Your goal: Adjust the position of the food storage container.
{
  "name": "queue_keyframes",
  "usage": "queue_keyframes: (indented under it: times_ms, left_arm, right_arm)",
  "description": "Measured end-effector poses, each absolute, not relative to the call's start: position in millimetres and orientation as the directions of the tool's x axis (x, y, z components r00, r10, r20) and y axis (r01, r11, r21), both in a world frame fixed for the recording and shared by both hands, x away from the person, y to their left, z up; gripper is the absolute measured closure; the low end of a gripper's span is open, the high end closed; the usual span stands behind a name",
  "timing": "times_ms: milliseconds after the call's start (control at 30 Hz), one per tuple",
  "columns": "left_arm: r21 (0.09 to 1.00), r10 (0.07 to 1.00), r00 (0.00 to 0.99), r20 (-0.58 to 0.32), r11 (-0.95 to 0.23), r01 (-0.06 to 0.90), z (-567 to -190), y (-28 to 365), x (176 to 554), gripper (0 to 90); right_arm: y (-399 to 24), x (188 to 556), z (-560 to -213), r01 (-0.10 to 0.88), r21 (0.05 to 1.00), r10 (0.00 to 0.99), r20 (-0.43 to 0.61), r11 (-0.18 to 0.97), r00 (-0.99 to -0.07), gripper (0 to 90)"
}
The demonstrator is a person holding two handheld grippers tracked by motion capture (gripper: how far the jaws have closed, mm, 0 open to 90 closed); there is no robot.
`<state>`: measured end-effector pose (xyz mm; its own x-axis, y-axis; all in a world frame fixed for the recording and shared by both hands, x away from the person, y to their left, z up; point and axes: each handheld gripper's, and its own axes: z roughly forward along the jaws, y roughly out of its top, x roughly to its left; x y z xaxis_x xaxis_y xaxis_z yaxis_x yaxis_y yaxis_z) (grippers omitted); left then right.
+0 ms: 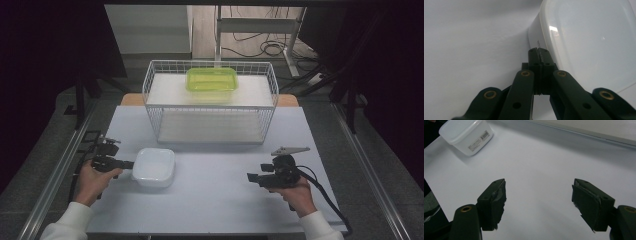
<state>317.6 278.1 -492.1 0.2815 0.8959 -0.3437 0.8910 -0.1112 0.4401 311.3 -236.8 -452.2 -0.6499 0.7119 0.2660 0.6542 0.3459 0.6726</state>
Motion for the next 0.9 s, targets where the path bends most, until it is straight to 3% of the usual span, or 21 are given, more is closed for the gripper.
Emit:
queue_keyframes:
  times_ms: [633,900]
  left_arm:
    - [0.448,0.853,0.323,-0.409,-0.120,0.886,-498,248,320,89.5]
    - [0.451,0.812,0.362,-0.459,-0.138,0.882,-500,215,327,89.4]
  right_arm:
    - [-239,312,-452,0.657,0.674,0.714,0.272,0.338,-0.646,27.2]
    - [-240,312,-453,0.655,0.672,0.714,0.265,0.346,-0.648,27.2]
